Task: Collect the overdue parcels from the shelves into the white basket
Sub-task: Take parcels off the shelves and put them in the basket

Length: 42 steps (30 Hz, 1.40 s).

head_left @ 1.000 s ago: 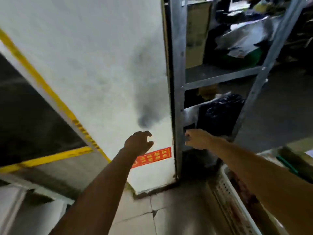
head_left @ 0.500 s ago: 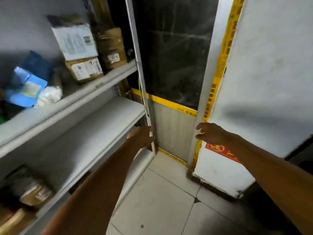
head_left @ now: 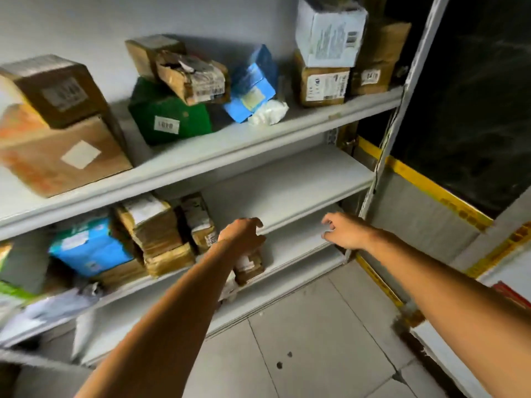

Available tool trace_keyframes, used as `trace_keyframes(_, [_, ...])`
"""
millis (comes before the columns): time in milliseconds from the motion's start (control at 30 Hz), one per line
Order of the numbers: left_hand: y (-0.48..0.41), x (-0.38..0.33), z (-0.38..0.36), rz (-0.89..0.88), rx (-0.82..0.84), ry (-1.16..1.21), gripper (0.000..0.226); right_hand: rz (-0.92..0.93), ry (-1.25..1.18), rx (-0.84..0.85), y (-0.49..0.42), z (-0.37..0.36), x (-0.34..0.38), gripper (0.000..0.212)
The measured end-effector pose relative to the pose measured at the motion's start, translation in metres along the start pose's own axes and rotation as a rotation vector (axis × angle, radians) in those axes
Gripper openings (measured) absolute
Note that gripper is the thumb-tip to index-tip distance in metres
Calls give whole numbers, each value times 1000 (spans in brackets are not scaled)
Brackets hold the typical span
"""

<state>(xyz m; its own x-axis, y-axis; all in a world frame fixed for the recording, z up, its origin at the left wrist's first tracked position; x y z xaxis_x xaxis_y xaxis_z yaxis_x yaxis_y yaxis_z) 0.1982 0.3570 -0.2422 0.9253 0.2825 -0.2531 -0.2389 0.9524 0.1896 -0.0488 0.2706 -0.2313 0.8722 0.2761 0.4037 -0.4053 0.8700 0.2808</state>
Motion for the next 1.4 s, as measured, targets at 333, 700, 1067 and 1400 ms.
trace_keyframes(333, [84, 91, 8, 449, -141, 50, 35, 380, 100, 169, -67, -39, 95, 45])
trace_keyframes(700, [131, 129, -10, 698, -218, 195, 42, 560, 125, 246, -85, -78, 162, 43])
trace_keyframes(1067, [44, 170, -59, 604, -291, 407, 34, 479, 65, 217, -149, -133, 179, 39])
trace_keyframes(1400, [-45, 190, -85, 653, -455, 536, 41, 424, -161, 263, -237, -181, 199, 39])
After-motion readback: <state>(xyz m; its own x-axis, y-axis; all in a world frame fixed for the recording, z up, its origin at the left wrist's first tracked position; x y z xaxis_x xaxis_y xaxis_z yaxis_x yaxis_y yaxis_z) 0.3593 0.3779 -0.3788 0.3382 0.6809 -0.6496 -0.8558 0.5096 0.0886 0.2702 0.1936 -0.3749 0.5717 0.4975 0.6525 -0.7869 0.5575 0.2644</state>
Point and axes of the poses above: each hand's wrist, its own y-axis away from the middle knuckle, its own z-axis out of the back of the hand, x = y × z, the point moved 1 cm from there along -y, towards the middle knuckle, and after that the axes turned 4 degrees about -x, right-handed, at the moved point
